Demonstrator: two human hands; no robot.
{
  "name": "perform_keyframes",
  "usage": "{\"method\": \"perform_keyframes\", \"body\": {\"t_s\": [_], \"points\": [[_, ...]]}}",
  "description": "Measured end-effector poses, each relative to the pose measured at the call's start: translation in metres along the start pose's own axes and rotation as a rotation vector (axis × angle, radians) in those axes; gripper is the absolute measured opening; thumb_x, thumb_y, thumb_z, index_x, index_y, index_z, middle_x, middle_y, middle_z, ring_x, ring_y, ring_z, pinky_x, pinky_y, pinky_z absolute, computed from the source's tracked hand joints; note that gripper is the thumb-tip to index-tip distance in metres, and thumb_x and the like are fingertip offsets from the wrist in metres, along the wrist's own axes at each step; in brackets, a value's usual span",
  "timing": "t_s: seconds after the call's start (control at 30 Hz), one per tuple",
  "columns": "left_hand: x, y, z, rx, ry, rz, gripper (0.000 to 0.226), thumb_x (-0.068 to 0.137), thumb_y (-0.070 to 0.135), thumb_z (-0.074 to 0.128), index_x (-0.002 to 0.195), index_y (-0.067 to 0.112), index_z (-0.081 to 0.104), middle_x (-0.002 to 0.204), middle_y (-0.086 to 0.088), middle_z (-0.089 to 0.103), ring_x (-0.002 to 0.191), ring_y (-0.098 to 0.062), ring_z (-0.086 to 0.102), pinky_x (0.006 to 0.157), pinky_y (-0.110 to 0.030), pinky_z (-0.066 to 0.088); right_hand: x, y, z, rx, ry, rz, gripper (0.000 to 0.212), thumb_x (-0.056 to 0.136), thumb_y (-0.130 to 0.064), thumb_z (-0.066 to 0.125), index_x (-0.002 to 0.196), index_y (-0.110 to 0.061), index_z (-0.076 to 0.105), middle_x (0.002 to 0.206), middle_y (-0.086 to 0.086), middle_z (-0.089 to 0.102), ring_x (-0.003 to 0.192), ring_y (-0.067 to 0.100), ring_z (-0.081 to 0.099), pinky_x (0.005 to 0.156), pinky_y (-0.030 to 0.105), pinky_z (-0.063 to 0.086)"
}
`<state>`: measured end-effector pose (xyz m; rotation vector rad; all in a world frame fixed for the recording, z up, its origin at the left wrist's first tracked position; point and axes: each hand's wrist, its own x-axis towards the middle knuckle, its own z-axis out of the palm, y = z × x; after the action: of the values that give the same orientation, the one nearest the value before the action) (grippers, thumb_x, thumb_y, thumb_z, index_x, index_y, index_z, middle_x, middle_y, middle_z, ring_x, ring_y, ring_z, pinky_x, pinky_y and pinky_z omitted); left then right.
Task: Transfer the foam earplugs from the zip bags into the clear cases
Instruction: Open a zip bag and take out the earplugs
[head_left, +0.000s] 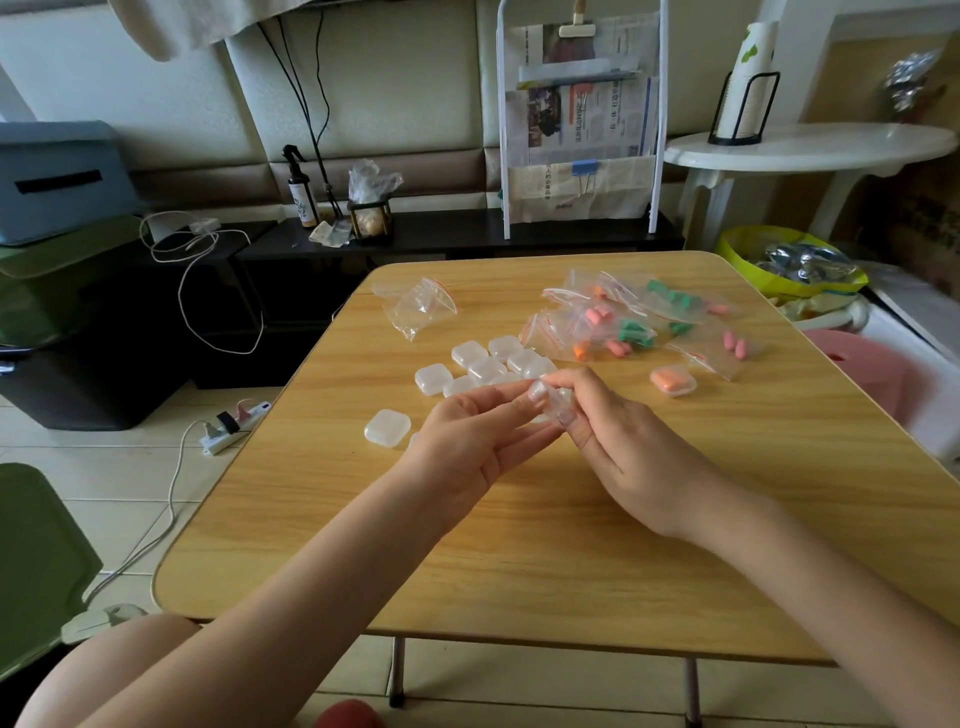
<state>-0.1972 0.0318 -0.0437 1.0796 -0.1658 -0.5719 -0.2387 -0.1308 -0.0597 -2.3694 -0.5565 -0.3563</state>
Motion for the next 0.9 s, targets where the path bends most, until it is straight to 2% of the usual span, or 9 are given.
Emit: {"method": "perform_keyframes", "body": {"t_s": [0.13, 0.33, 0.47, 0.6, 0.67, 0.73, 0.8, 0.9], "points": [[-0.002, 0.002, 0.0, 0.013, -0.022, 0.01, 0.031, 0.074, 0.01, 0.065, 0.102, -0.004, 0.066, 0.093, -0.016, 0.072, 0.083, -0.022, 0.071, 0.078, -0.024, 0.057, -0.002, 0.0, 0.0, -0.044, 0.012, -0.027, 0.03, 0.103, -0.024, 0.034, 0.132, -0.02, 0.037, 0.101, -0.001, 0.062, 0.084, 0.004, 0.055, 0.075, 0.022, 0.044], [-0.003, 0.003, -0.002, 0.051, -0.026, 0.011, 0.037, 0.078, 0.008, 0.064, 0.11, -0.009, 0.062, 0.1, -0.019, 0.07, 0.091, -0.025, 0.07, 0.084, -0.027, 0.056, -0.003, 0.005, 0.002, -0.106, 0.008, -0.039, 0.033, 0.103, -0.025, 0.035, 0.136, -0.021, 0.034, 0.104, 0.005, 0.064, 0.092, 0.017, 0.061, 0.078, 0.037, 0.049], [-0.004, 0.004, -0.001, 0.197, 0.032, 0.054, 0.037, 0.072, 0.018, 0.071, 0.104, -0.001, 0.068, 0.093, -0.014, 0.072, 0.085, -0.019, 0.07, 0.075, -0.022, 0.056, -0.003, 0.002, 0.004, -0.01, -0.002, -0.023, 0.036, 0.102, -0.029, 0.031, 0.138, -0.021, 0.031, 0.087, -0.008, 0.06, 0.077, 0.006, 0.058, 0.073, 0.034, 0.048], [-0.004, 0.004, -0.001, 0.377, 0.086, 0.1, 0.029, 0.067, 0.025, 0.075, 0.088, 0.007, 0.068, 0.072, -0.002, 0.067, 0.069, -0.01, 0.063, 0.066, -0.018, 0.052, 0.0, -0.005, 0.007, 0.099, -0.032, -0.012, 0.046, 0.095, -0.047, 0.031, 0.136, -0.027, 0.03, 0.087, -0.028, 0.058, 0.088, -0.003, 0.059, 0.078, 0.018, 0.046], [-0.003, 0.004, -0.002, 0.306, 0.041, 0.062, 0.026, 0.07, 0.024, 0.071, 0.09, 0.008, 0.069, 0.075, 0.0, 0.068, 0.072, -0.008, 0.064, 0.069, -0.017, 0.052, 0.001, -0.003, 0.006, 0.111, 0.022, 0.003, 0.041, 0.093, -0.054, 0.032, 0.126, -0.03, 0.034, 0.086, -0.019, 0.064, 0.084, 0.002, 0.062, 0.076, 0.023, 0.047], [0.0, 0.003, 0.0, 0.066, -0.025, -0.009, 0.028, 0.075, 0.018, 0.066, 0.099, 0.002, 0.068, 0.088, -0.004, 0.07, 0.079, -0.008, 0.066, 0.075, -0.017, 0.054, 0.002, -0.001, 0.003, 0.095, 0.115, 0.017, 0.036, 0.093, -0.055, 0.032, 0.116, -0.028, 0.037, 0.08, -0.007, 0.066, 0.074, 0.009, 0.062, 0.07, 0.03, 0.048], [0.001, 0.002, 0.003, -0.166, -0.04, -0.085, 0.036, 0.077, 0.012, 0.063, 0.107, -0.008, 0.062, 0.1, -0.013, 0.067, 0.083, -0.012, 0.067, 0.081, -0.019, 0.055, 0.002, 0.001, 0.002, 0.104, 0.213, 0.024, 0.032, 0.095, -0.05, 0.031, 0.109, -0.023, 0.04, 0.067, -0.015, 0.059, 0.057, 0.006, 0.054, 0.054, 0.021, 0.041], [-0.001, 0.0, 0.007, -0.248, -0.046, -0.158, 0.027, 0.075, 0.011, 0.063, 0.093, -0.009, 0.067, 0.094, -0.017, 0.069, 0.079, -0.016, 0.071, 0.081, -0.022, 0.056, 0.0, -0.001, 0.004, 0.114, 0.225, 0.011, 0.029, 0.098, -0.041, 0.03, 0.105, -0.016, 0.043, 0.061, -0.02, 0.053, 0.05, 0.003, 0.048, 0.05, 0.015, 0.032]]}}
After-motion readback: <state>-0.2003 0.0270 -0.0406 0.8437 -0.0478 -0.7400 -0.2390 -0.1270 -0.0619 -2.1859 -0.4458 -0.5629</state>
